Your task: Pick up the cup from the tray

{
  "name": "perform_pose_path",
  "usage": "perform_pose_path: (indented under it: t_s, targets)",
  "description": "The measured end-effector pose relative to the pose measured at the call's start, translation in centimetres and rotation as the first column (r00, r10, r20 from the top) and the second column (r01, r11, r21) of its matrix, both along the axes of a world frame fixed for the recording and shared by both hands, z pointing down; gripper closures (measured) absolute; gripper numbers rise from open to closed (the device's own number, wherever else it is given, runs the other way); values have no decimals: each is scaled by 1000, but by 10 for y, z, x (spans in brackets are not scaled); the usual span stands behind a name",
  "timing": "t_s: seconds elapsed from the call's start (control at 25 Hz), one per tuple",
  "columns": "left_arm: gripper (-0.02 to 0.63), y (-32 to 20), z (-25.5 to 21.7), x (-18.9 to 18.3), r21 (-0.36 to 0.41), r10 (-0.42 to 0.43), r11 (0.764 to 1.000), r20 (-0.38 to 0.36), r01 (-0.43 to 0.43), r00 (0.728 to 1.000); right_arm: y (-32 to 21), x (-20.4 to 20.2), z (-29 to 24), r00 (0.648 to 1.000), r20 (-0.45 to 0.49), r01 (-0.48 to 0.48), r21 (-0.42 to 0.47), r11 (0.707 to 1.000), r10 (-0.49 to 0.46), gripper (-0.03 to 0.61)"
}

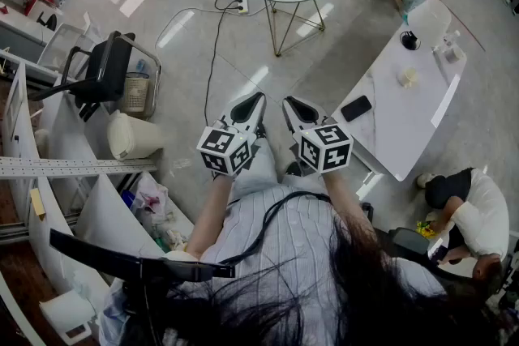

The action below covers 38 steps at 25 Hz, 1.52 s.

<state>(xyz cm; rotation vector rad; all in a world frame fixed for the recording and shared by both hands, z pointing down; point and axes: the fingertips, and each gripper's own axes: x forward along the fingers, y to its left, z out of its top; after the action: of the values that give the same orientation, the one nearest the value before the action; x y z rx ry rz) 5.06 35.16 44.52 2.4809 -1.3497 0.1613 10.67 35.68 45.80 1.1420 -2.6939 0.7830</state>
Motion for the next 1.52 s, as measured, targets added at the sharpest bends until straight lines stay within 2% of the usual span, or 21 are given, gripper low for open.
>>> perform_pose_path:
  t_s: [0.24, 0.48, 0.72, 1.2, 1.52]
  targets:
    - [598, 1, 0, -1, -3, 2, 1000, 4, -2, 1000, 0, -1, -1, 1000, 3, 1, -1, 1000, -1, 531]
    - [598, -1, 5, -9, -19, -5, 1000, -4, 5, 1000, -7, -3, -1, 998, 61, -32, -36, 999, 34, 531]
    - [598, -18, 10, -20, -32, -1, 999, -18, 0, 1000, -23, -13, 2, 999, 25, -32, -24, 999, 33, 531]
    - [598, -105, 25, -52, -73, 40, 996, -27, -42, 999, -102, -38, 24, 997, -32, -72, -77, 994, 70, 531]
    - [598, -173, 16, -88, -73, 84, 994, -40, -86, 996, -170, -79, 19, 995, -65, -86, -71, 994, 81, 531]
